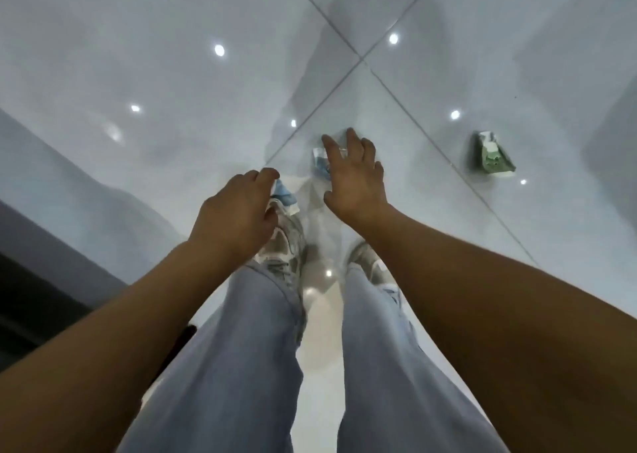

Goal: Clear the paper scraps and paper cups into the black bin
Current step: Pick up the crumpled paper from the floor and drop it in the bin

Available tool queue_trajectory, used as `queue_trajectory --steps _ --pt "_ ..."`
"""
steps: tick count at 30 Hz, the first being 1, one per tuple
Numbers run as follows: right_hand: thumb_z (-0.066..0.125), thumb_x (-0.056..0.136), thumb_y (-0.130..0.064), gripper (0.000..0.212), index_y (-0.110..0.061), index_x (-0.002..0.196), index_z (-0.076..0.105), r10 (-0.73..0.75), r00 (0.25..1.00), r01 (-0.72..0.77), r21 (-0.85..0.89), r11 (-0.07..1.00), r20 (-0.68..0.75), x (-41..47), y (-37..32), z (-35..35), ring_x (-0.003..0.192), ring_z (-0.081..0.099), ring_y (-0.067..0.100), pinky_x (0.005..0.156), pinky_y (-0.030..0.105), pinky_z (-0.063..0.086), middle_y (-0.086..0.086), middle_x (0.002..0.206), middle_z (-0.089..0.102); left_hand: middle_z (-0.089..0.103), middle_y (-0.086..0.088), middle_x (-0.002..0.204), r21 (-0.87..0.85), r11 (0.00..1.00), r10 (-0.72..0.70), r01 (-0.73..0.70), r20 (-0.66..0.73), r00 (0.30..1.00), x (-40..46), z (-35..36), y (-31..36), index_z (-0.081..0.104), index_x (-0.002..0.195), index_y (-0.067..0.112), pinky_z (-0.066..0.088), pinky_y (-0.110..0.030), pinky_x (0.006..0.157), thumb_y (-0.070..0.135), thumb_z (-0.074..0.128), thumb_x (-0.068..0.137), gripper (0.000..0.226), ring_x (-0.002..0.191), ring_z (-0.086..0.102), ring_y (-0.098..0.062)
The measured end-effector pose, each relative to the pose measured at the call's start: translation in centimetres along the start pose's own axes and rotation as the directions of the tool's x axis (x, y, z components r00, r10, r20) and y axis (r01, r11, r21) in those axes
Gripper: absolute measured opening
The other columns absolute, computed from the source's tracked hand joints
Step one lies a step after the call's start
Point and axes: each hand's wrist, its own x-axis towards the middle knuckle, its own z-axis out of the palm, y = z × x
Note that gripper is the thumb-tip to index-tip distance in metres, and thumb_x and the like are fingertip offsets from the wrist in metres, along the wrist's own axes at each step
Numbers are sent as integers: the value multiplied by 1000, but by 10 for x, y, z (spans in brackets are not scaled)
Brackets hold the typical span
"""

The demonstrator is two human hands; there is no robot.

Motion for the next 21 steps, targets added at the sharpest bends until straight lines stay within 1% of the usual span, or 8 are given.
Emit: queue_trajectory --steps 2,4,5,7,11,13,16,21 --pt "68 81 -14 81 -25 148 25 15 997 -16 -8 1000 -70 7 -2 13 139 19 35 108 51 34 13 156 13 59 -5 114 -10 1000 8 -8 -4 1000 12 6 -6 48 123 16 47 -39 73 19 56 87 37 102 53 -25" --pt "65 80 -6 69 -23 141 38 28 984 -29 -1 1000 -174 8 -3 22 131 30 34 102 48 38 12 149 26 59 -6 112 -10 1000 29 -28 7 1000 19 11 -8 48 122 15 47 -39 72 20 56 88 36 100 53 -25" --pt "64 79 -4 65 -22 138 42 23 980 -23 2 1000 -197 8 -2 24 128 35 33 100 46 40 11 145 32 59 -6 113 -7 999 38 -38 13 999 22 12 -8 48 123 14 47 -39 72 21 56 88 36 100 53 -25" --pt "64 80 -4 62 -22 136 44 0 984 1 6 1000 -180 5 0 25 123 38 32 97 43 42 10 137 39 58 -6 115 -4 999 40 -39 24 999 27 10 -6 47 125 15 43 -35 71 21 56 89 37 101 53 -24" --pt "63 82 -8 60 -23 136 41 5 990 0 31 1000 -140 -24 -1 0 120 39 30 93 39 43 9 134 43 58 -3 113 48 999 23 -24 37 999 14 -16 14 45 124 18 38 -30 68 20 54 90 35 99 52 -21" --pt "63 84 -10 59 -23 137 39 18 992 -11 59 998 -126 -55 -6 -27 120 40 29 92 38 42 8 133 44 58 -2 112 63 998 10 -13 56 998 -6 -43 32 46 121 18 41 -32 69 18 53 90 31 99 52 -21" --pt "62 86 -13 61 -24 140 35 21 993 -10 94 995 -114 -118 -13 -88 122 38 28 92 36 43 7 135 42 58 -2 112 86 995 34 -43 105 994 -49 -98 70 47 116 16 49 -40 77 14 50 89 28 101 52 -22" --pt "59 88 -17 61 -25 143 32 84 990 -57 218 974 -116 -242 -23 -203 126 35 28 95 36 41 6 140 39 56 -2 110 244 962 88 -121 142 986 -139 -201 149 46 119 16 49 -37 74 12 49 89 31 101 51 -21"
